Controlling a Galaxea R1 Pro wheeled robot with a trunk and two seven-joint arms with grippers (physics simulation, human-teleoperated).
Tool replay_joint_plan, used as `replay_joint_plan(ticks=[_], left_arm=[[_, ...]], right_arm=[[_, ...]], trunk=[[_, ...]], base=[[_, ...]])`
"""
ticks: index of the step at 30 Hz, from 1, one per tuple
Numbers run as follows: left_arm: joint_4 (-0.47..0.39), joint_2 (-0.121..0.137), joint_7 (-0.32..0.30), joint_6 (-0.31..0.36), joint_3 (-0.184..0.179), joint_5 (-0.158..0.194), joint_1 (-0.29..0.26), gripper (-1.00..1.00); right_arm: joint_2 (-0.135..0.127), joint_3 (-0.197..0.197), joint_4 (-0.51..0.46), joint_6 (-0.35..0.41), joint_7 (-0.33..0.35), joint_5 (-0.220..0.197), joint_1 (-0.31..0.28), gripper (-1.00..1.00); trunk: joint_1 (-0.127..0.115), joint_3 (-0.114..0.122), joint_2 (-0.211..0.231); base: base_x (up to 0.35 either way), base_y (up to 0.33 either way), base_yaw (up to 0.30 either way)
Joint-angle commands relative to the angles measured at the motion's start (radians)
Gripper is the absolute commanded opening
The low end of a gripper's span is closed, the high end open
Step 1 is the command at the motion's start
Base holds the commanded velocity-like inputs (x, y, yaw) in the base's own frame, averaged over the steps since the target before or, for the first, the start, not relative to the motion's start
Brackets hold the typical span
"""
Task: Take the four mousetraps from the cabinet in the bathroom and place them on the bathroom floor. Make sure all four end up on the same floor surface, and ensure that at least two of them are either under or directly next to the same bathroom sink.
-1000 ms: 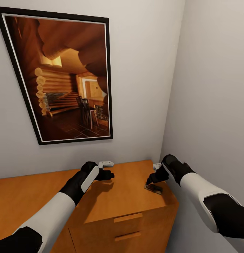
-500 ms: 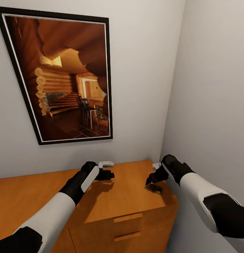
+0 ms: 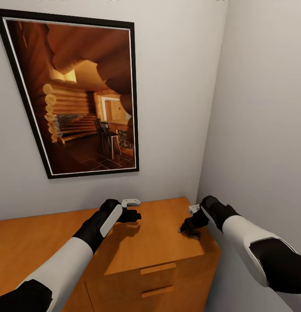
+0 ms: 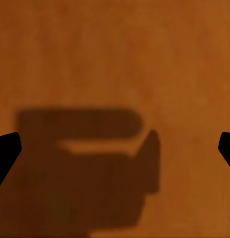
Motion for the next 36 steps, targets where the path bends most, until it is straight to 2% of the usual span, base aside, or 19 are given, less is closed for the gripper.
replay_joint_plan(ticks=[1,25,26,36], left_arm=[[-0.001,0.0,0.01,0.002,-0.002,0.01,-0.001,1.0],[-0.02,-0.001,0.01,0.004,-0.001,0.01,-0.001,1.0],[-0.02,-0.001,0.01,0.004,-0.001,0.01,-0.001,1.0],[-0.021,0.0,0.01,0.005,-0.001,0.01,-0.001,1.0]], right_arm=[[0.0,0.006,0.006,-0.006,0.009,0.025,0.001,1.0],[0.007,0.006,0.066,-0.033,0.006,0.024,0.002,1.0],[0.007,0.006,0.072,-0.035,0.005,0.024,0.002,-1.0],[0.008,0.006,0.098,-0.046,0.002,0.024,0.002,-1.0]], trunk=[[0.0,-0.002,-0.001],[0.0,-0.002,-0.001],[0.0,-0.002,-0.001],[0.0,-0.002,-0.001]], base=[[0.0,0.0,0.0],[0.0,0.0,0.0],[0.0,0.0,0.0],[0.0,0.0,0.0]])
